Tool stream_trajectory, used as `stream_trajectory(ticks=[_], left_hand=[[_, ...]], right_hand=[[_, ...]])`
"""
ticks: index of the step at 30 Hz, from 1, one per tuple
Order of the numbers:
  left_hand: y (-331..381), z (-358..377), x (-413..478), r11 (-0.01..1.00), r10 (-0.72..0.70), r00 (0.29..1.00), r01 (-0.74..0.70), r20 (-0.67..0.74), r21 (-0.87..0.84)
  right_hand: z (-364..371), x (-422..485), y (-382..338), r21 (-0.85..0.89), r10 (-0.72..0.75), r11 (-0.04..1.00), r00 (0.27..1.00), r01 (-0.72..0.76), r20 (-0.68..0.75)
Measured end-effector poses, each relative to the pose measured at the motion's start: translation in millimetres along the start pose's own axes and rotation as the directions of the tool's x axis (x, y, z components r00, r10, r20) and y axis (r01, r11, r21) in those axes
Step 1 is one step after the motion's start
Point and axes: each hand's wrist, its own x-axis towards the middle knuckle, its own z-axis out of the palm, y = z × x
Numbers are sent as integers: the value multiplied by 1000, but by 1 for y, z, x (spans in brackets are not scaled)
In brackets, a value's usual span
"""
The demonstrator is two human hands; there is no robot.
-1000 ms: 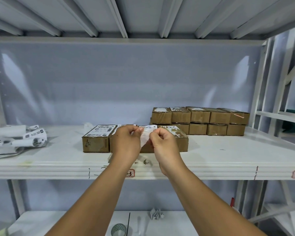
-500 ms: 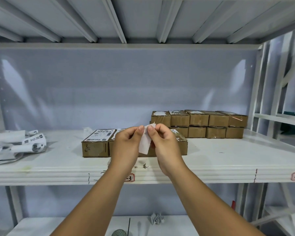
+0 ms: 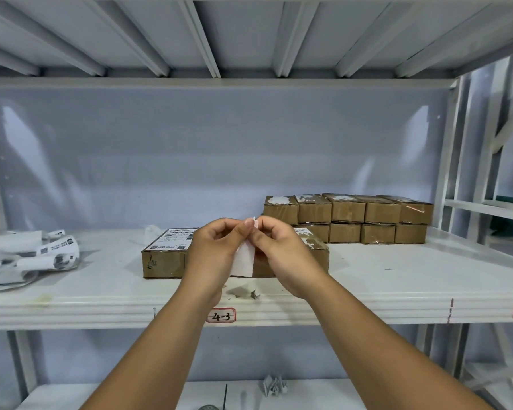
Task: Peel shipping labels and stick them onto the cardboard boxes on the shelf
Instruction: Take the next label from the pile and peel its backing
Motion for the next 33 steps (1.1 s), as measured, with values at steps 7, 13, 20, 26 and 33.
stream_trajectory(ticks=[7,13,20,26,33], left_hand=[[0,1,1,998,40,998,-38,-44,48],[-1,4,4,999,21,996,-17,-87,48],[-4,13,11,991,-10,973,41,-233,130],[-2,13,18,992,-63,963,89,-261,92],[2,8,21,971,-2,962,66,-272,228]], right_hand=[[0,-1,5,-11,-30,999,999,30,-17],[3,-1,5,77,5,997,999,-2,-34],[4,0,3,-37,-33,999,995,30,-91],[10,-5,1,-57,-16,998,985,6,-173],[12,-12,-3,-105,2,994,977,-25,-213]])
